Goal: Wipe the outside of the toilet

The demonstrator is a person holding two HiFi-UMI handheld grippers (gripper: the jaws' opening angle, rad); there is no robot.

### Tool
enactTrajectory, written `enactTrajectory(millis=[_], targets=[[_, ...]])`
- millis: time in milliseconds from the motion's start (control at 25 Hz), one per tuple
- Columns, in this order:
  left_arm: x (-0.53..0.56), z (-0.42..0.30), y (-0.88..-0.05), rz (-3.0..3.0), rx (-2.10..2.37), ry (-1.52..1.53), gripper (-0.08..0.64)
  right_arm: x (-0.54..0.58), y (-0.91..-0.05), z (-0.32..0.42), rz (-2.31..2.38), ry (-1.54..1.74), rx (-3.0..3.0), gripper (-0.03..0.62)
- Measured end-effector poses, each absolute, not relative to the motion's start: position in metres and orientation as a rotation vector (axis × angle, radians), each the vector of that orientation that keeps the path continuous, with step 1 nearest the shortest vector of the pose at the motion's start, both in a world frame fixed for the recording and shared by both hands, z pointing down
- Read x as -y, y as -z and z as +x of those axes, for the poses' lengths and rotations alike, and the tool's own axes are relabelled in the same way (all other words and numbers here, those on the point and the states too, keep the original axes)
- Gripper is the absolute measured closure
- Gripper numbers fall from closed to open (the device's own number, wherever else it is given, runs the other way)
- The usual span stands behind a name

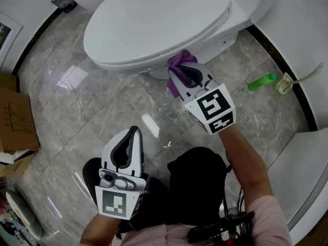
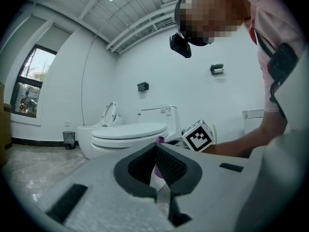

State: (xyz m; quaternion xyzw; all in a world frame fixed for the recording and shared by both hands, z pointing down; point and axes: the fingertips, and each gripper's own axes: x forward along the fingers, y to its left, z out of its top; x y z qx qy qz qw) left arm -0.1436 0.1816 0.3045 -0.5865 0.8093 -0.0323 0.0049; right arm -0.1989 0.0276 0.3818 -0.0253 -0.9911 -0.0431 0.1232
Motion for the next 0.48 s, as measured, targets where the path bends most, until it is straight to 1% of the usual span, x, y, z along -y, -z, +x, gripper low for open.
enactTrajectory(millis=[480], targets=[[-0.222, -0.171, -0.309, -1.707, -2.633, 0.096, 0.552, -0.154, -0.382, -0.243, -0.583, 0.158, 2.877, 0.537]])
